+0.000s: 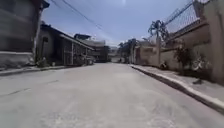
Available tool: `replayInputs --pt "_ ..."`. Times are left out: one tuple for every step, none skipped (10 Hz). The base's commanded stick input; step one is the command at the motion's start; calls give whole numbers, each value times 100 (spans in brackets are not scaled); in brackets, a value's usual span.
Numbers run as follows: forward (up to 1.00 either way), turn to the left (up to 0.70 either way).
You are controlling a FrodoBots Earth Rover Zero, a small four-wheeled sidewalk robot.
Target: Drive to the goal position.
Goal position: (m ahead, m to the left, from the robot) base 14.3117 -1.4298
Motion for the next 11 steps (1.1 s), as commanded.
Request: replayInputs --pt "100 3" --pt "100 3" --pt "100 0" --pt "100 -13" --pt "100 -27" --pt "100 -36" --pt "100 -24" --pt "100 -13" --pt "100 -1" --pt "100 3" --pt "100 3"
